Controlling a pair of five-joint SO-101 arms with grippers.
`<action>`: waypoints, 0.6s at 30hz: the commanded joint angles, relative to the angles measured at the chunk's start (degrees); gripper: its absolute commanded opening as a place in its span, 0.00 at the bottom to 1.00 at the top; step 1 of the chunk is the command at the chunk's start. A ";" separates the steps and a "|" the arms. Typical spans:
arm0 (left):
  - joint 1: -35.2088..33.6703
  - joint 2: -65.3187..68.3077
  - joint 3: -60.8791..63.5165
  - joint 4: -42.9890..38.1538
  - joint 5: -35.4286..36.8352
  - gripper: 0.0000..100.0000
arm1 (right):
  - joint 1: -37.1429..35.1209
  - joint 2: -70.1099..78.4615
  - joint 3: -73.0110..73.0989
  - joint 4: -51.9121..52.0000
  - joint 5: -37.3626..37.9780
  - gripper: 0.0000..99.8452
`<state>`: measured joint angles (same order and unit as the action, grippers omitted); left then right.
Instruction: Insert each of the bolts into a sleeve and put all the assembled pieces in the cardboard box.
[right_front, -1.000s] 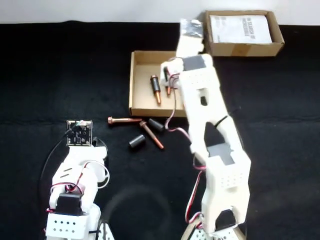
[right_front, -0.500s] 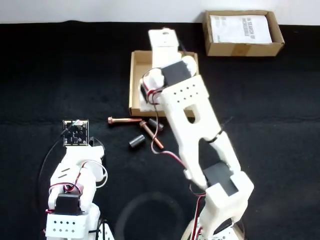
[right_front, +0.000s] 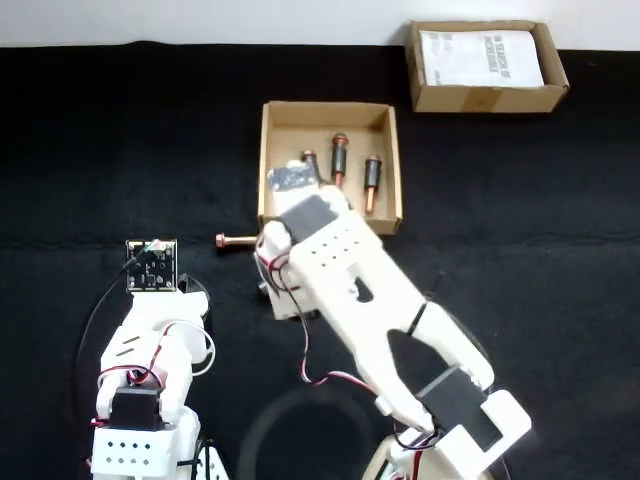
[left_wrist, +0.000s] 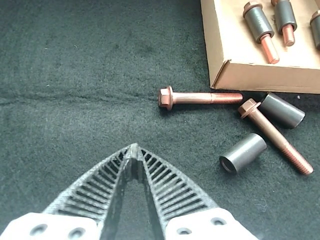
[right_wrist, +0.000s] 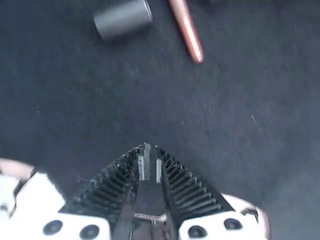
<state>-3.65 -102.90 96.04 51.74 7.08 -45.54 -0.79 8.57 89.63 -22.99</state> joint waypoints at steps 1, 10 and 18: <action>-0.48 -0.57 1.10 -0.09 0.26 0.01 | -0.40 -3.03 5.14 -11.12 -3.60 0.01; -0.48 -0.57 1.10 0.00 0.26 0.01 | -2.59 -3.03 15.69 -37.85 -19.60 0.01; -0.48 -0.57 1.10 -0.09 0.26 0.01 | -7.34 -3.03 16.66 -40.75 -23.03 0.18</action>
<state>-3.65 -102.90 96.04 51.74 7.08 -52.04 -0.97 25.19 49.54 -45.32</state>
